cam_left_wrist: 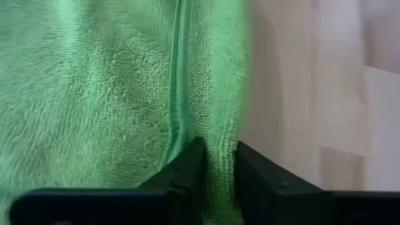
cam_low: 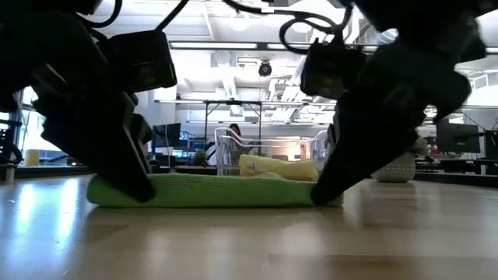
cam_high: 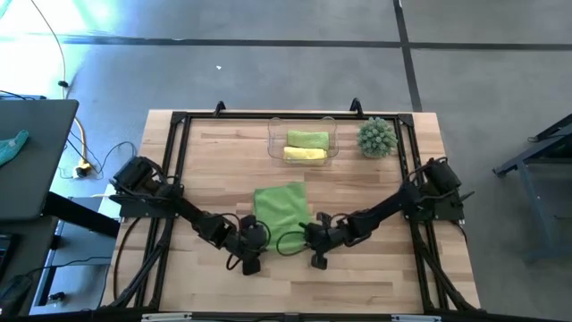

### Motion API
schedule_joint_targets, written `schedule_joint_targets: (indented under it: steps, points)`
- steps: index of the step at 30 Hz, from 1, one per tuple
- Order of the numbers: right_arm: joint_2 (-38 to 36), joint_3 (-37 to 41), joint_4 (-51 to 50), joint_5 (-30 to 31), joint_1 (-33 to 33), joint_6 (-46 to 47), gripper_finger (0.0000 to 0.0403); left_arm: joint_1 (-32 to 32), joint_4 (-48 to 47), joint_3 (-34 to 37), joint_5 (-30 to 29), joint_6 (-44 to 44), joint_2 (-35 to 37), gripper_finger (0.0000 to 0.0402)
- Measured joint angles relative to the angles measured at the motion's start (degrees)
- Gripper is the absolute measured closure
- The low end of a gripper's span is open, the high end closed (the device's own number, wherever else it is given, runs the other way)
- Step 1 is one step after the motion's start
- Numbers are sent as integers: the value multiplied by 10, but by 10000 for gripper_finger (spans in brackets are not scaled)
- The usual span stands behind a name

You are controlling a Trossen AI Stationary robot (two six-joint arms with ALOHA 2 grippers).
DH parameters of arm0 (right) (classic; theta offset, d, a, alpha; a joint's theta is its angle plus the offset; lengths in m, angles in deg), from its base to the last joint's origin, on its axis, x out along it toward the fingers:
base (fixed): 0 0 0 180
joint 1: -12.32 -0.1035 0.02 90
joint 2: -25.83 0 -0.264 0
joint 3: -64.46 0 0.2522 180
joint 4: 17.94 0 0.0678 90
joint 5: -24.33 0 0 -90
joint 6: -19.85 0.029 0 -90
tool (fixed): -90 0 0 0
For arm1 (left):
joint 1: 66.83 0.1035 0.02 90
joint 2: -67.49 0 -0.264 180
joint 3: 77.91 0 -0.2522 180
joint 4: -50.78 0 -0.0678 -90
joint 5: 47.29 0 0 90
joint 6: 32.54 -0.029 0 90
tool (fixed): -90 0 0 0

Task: Roll microfiber towels into tight, uniform cylinder then place into a basket
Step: Roll the green microfiber towel

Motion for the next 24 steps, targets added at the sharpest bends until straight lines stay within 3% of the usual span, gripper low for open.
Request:
schedule_joint_targets:
  steps: [5, 9, 18, 24]
  points:
    - [-29, 3, 4, -124, 28, 11, 400, 12, 0, 1, 73, 21, 19, 383]
    - [-37, 4, 7, -191, 50, 29, 400, 29, 0, 1, 117, 43, 32, 397]
    - [-42, 3, 8, -187, 74, 3, 392, 56, -18, 12, 160, 90, 29, 392]
    - [-96, 5, -53, -196, 73, -45, 327, 63, -29, 13, 166, 97, 31, 392]
